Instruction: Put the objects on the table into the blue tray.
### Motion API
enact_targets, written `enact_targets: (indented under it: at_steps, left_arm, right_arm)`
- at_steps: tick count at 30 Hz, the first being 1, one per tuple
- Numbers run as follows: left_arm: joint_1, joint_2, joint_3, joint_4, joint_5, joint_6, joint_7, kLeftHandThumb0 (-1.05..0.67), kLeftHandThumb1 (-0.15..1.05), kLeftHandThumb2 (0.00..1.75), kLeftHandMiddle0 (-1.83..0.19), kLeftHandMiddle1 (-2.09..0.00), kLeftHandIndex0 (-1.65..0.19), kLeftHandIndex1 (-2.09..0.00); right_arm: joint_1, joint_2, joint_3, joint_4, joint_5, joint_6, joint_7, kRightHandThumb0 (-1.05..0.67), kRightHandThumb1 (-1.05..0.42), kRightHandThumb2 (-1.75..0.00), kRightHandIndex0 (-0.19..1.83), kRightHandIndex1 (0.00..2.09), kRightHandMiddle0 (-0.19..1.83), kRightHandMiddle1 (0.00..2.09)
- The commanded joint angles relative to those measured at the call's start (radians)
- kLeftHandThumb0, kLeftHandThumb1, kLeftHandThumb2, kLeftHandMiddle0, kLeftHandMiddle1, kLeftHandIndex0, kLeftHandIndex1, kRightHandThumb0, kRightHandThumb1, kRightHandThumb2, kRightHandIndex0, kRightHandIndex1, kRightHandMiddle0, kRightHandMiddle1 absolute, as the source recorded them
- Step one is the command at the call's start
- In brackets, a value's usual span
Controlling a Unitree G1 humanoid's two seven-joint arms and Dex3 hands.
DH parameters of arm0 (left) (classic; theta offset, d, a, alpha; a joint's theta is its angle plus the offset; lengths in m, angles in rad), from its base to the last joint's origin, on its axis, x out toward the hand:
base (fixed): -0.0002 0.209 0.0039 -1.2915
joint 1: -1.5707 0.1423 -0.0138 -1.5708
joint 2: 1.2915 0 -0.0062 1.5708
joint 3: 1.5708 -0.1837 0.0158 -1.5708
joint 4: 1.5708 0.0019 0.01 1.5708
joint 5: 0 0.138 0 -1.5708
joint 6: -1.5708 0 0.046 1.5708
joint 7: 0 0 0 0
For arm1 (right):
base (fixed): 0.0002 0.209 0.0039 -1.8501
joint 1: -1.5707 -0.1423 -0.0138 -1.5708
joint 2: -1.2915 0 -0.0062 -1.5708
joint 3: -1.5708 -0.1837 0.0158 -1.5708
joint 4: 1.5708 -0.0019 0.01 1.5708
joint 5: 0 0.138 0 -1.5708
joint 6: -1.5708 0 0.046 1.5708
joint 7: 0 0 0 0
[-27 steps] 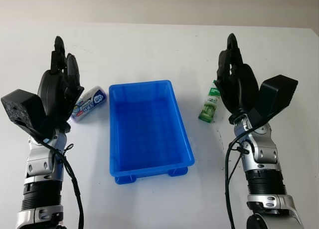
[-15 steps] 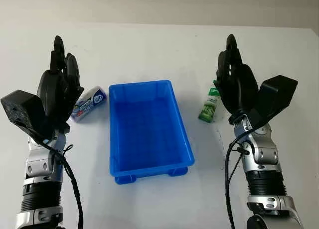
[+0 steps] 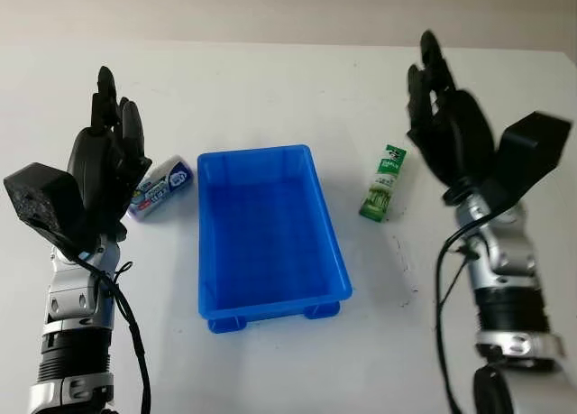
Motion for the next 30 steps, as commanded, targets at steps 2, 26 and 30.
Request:
enact_targets:
  at_steps: [2,26,30]
  left_arm:
    - [-0.002,0.01,0.002,-0.005,-0.006,-0.006,-0.005,-0.82,1.05,0.66,0.16,-0.06,0.19,-0.04]
    - [-0.033,0.026,-0.007,0.022,-0.005,0.001,-0.026,-0.82,1.05,0.66,0.16,-0.05,0.19,-0.05]
    - [-0.035,0.03,-0.009,0.028,-0.004,0.002,-0.028,-0.83,1.05,0.65,0.16,-0.06,0.18,-0.05]
  right_arm:
    - [-0.065,-0.086,0.025,0.034,-0.048,-0.036,0.054,-0.78,-1.05,-0.37,-0.19,0.0,-0.19,0.0]
    - [-0.342,-0.439,0.395,0.326,-0.704,-0.562,0.058,-0.68,-0.76,-0.05,-0.08,0.07,-0.05,0.08]
    - [-0.371,-0.463,0.441,0.394,-0.81,-0.672,-0.055,-0.59,-0.73,-0.04,-0.01,0.09,0.02,0.11]
